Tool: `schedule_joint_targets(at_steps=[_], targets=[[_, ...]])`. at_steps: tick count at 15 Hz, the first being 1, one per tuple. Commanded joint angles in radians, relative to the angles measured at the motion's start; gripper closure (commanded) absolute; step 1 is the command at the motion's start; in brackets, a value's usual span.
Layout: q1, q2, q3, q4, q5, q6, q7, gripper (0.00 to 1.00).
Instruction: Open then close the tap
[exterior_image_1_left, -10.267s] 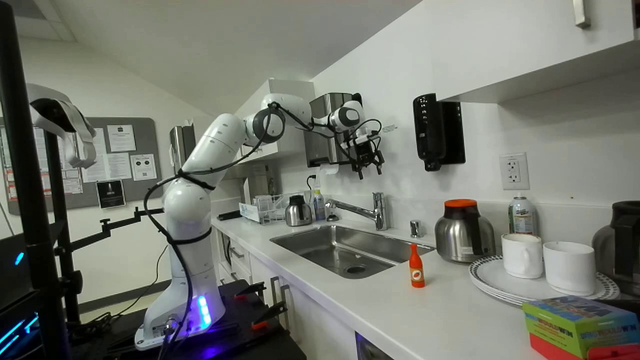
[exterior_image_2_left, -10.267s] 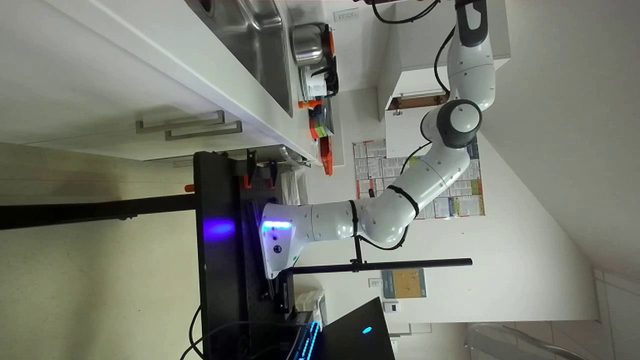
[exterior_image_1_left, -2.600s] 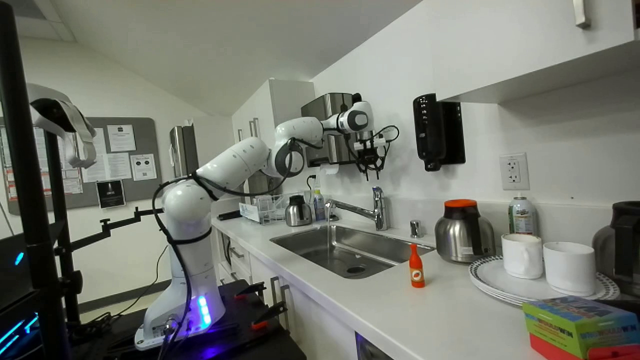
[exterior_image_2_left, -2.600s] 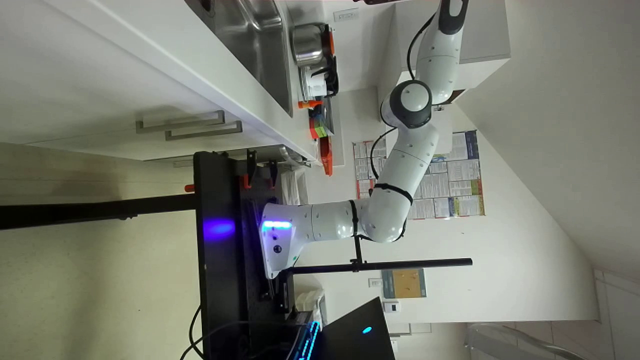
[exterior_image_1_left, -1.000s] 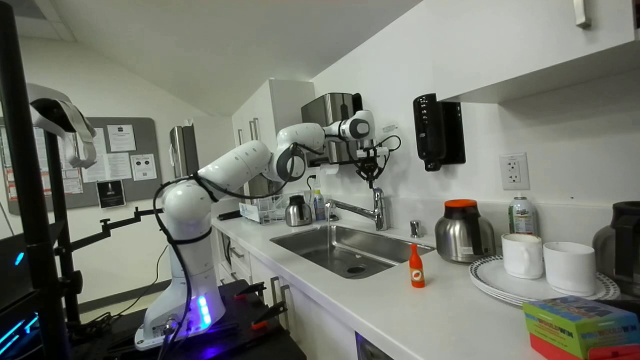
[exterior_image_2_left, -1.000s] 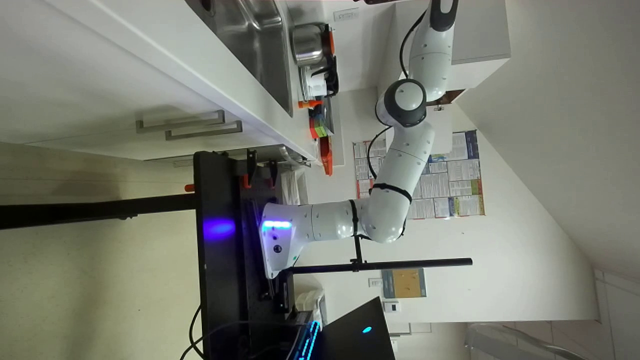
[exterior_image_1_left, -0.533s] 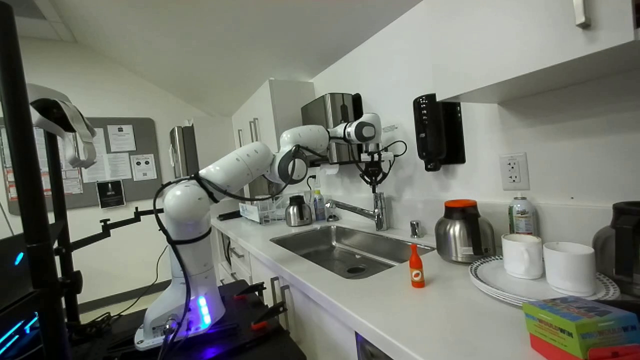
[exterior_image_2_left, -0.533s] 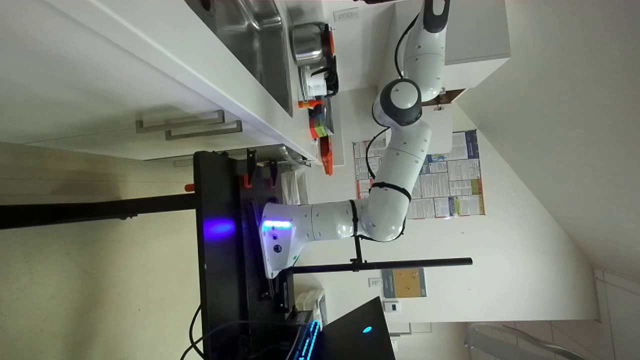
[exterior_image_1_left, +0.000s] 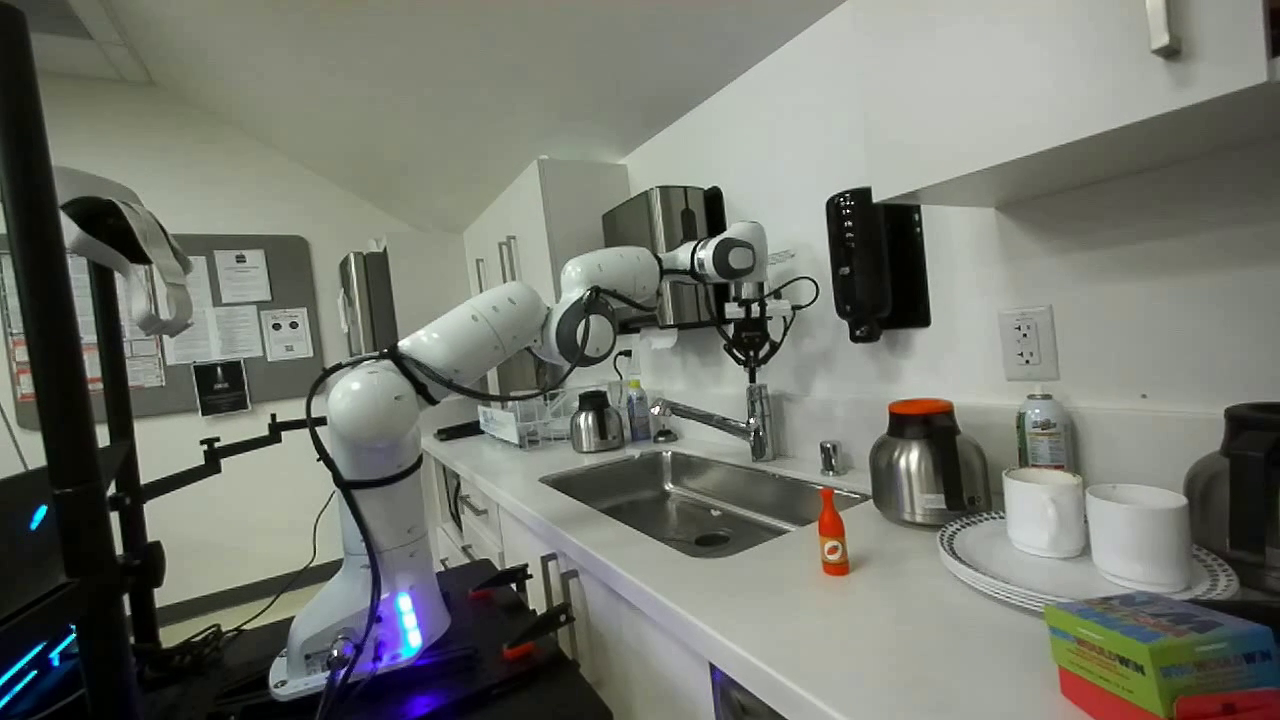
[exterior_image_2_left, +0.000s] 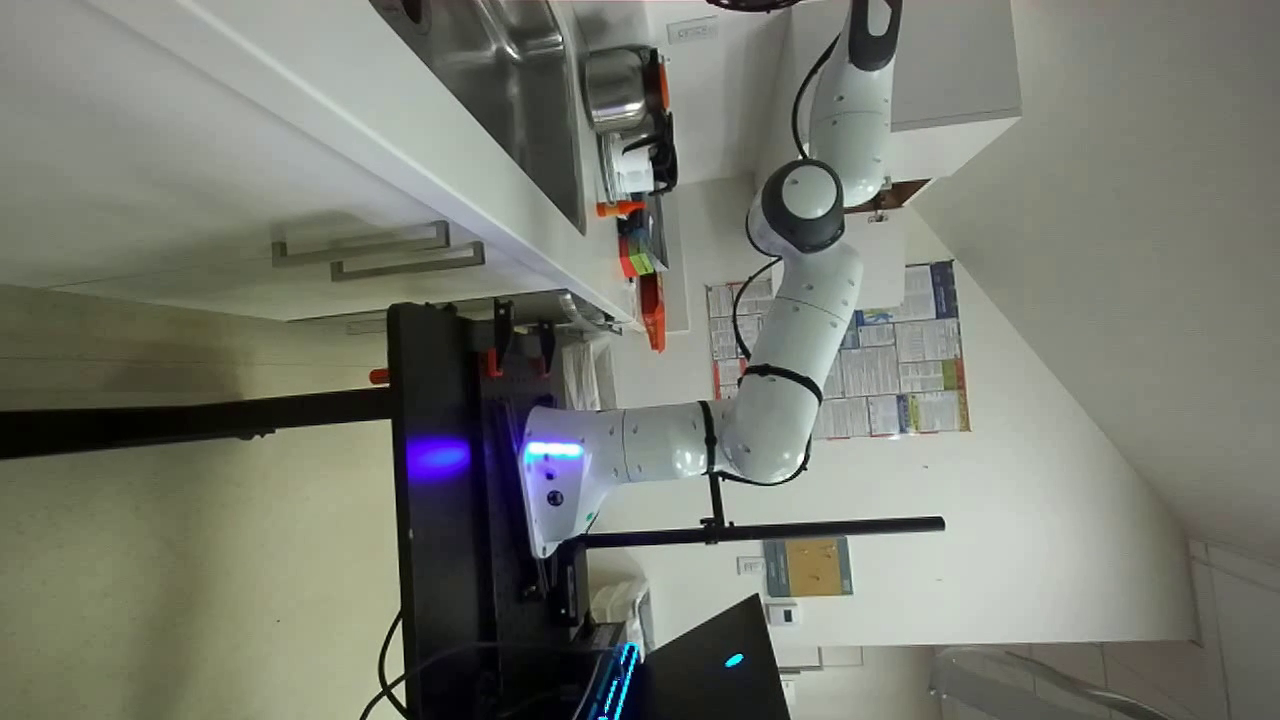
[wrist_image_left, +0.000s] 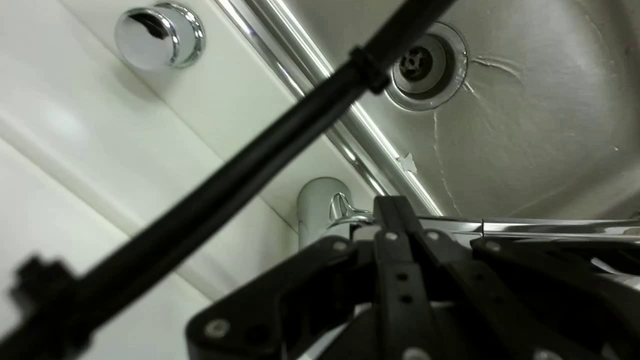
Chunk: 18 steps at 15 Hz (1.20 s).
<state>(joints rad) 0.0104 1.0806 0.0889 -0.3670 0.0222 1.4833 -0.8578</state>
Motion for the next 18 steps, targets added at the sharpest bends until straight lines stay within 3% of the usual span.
schedule_joint_targets(at_steps=[1,4,8,15,16,17,18], targets=[[0.032,-0.120,-0.040,-0.014,-0.049,-0.099,0.050,1.00],[0.039,-0.195,-0.034,-0.023,-0.039,-0.242,0.128,1.00],[0.044,-0.281,-0.021,-0.015,-0.014,-0.411,0.326,1.00],[0.059,-0.374,-0.019,-0.006,0.015,-0.514,0.642,1.00],[0.067,-0.382,-0.026,-0.007,0.008,-0.520,0.677,0.74],[0.060,-0.345,-0.021,-0.015,0.002,-0.486,0.610,0.72],[0.062,-0.348,-0.021,-0.017,0.002,-0.487,0.617,0.91]])
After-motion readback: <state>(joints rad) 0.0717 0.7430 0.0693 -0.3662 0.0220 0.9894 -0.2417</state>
